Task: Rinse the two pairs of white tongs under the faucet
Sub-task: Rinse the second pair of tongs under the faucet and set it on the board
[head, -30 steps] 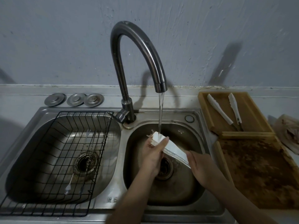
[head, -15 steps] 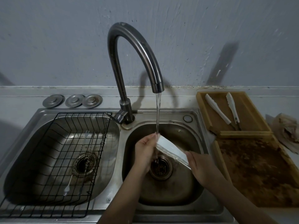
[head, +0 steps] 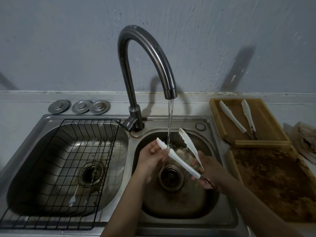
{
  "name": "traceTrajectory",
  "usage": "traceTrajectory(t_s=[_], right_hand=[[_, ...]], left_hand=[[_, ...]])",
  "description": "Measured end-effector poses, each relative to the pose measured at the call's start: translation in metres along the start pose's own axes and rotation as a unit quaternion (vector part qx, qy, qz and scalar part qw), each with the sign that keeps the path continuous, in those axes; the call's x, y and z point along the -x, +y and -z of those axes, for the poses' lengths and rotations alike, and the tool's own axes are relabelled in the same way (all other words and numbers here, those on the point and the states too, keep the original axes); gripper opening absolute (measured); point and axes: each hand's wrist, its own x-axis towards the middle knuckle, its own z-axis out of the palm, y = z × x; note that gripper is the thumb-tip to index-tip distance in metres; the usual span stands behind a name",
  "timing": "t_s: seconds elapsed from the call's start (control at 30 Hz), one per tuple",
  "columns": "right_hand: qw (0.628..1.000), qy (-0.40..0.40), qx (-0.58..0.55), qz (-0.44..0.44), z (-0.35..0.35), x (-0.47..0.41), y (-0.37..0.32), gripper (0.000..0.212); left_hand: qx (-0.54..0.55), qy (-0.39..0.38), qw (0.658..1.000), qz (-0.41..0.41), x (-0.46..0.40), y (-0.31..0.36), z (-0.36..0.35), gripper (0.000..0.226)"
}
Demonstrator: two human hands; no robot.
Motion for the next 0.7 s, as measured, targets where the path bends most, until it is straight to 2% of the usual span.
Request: traceTrajectory(t_s=[0.07, 0.13, 0.23, 0.37, 0.47, 0.6, 0.7], right_hand=[[0.999, 0.009, -0.012, -0.035, -0.002, -0.004, 0.001, 0.054], [0.997, 0.009, -0.023, -0.071, -0.004, -0.006, 0.003, 0.056], [0.993, 0.008, -0.024, -0.117, -0.003, -0.006, 0.007, 0.058], [0.987, -0.002, -0.024, -0.162, 0.001, -0.002, 0.013, 0.053], [0.987, -0.024, 0.007, -0.156, 0.002, 0.001, 0.017, 0.053], [0.987, -0.014, 0.026, -0.160, 0.003, 0.004, 0.020, 0.050], [0.985, -0.004, 0.033, -0.169, 0.003, 0.005, 0.020, 0.051]], left_hand=[[-0.079, 0.038, 0.995, -0.038, 0.001, 0.001, -0.008, 0.061], [-0.153, 0.083, 0.982, -0.078, 0.003, 0.003, -0.018, 0.074], [-0.196, 0.111, 0.966, -0.129, 0.004, 0.006, -0.025, 0.064], [-0.212, 0.140, 0.951, -0.175, 0.003, 0.018, -0.030, 0.024], [-0.227, 0.152, 0.947, -0.172, -0.005, 0.023, -0.023, 0.041], [-0.322, 0.056, 0.935, -0.136, -0.001, 0.028, -0.019, 0.030], [-0.381, 0.044, 0.910, -0.160, 0.003, 0.027, -0.017, 0.034]])
